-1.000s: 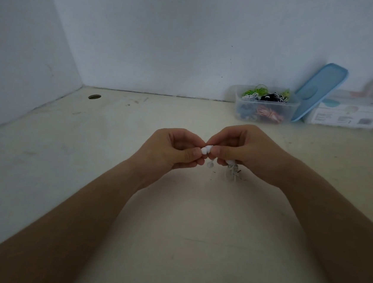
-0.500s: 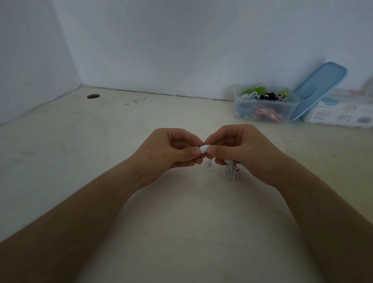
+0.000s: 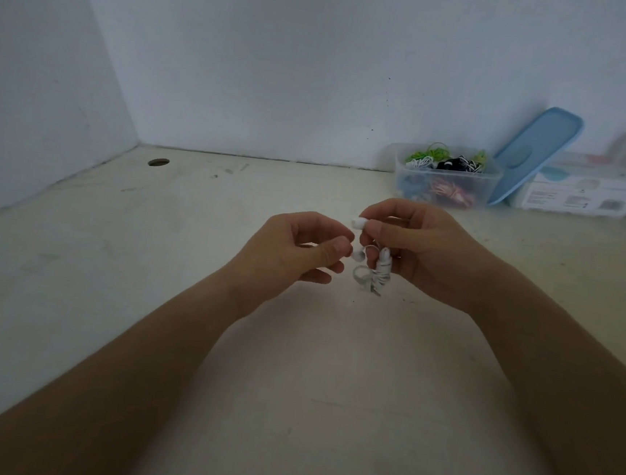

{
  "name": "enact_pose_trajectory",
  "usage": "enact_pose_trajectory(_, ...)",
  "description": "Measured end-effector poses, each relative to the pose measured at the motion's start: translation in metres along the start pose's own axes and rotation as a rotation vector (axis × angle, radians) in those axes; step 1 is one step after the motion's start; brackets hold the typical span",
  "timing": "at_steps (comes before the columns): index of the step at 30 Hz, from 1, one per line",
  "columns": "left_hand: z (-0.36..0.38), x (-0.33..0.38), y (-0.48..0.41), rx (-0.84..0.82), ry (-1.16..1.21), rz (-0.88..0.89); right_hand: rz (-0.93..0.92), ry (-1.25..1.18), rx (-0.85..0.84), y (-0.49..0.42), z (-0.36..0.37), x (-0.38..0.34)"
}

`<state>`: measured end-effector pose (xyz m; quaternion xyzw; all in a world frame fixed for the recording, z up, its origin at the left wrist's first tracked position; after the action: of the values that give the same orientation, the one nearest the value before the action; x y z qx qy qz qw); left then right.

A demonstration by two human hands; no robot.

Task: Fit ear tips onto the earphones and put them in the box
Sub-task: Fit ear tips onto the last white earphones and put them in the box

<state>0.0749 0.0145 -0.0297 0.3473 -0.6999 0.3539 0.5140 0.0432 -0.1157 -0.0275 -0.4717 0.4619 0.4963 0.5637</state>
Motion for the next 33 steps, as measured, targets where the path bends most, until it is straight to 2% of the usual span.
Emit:
enact_pose_trajectory(4,0.01,0.001,0.004,-0.046,0.007,-0.005,0.008,-0.091,0.01,0.0,0.002,-0.001)
enact_pose_trajectory(11,0.001,-0.002,0.0,0.045,0.067,-0.019,0.092,-0.217,0.07,-0.001,0.001,0.005)
enact_pose_trajectory(17,-0.005,0.005,-0.002,0.115,0.07,0.05,0.158,-0.154,0.162,0.0,0.0,0.012)
enact_pose_trajectory(22,-0.006,0.002,-0.004,0.13,0.174,0.034,0.252,-0.109,0.214,0.001,0.003,0.024)
enact_pose_trajectory(24,-0.012,0.001,-0.005,0.188,0.159,0.034,0.262,-0.126,0.213,0.0,0.003,0.025)
enact_pose_trajectory(27,-0.03,-0.003,-0.009,0.322,0.053,0.045,0.221,-0.062,0.164,0.0,0.0,0.02)
enact_pose_trajectory(29,-0.043,-0.007,-0.013,0.392,-0.117,0.059,0.186,-0.036,0.13,0.0,-0.003,0.017)
enact_pose_trajectory(33,-0.035,-0.013,-0.02,0.335,-0.525,0.09,0.198,-0.063,0.146,-0.001,-0.01,0.018)
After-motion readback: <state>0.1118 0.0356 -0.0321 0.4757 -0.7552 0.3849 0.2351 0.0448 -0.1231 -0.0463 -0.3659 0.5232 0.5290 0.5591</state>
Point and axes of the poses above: each hand's wrist, its own y-axis away from the middle knuckle, its own z-axis out of the palm, x = y × z, the point moved 10 cm from there along -y, towards the middle knuckle, and after that the axes turned 7 degrees about x, right-handed, at the moved point
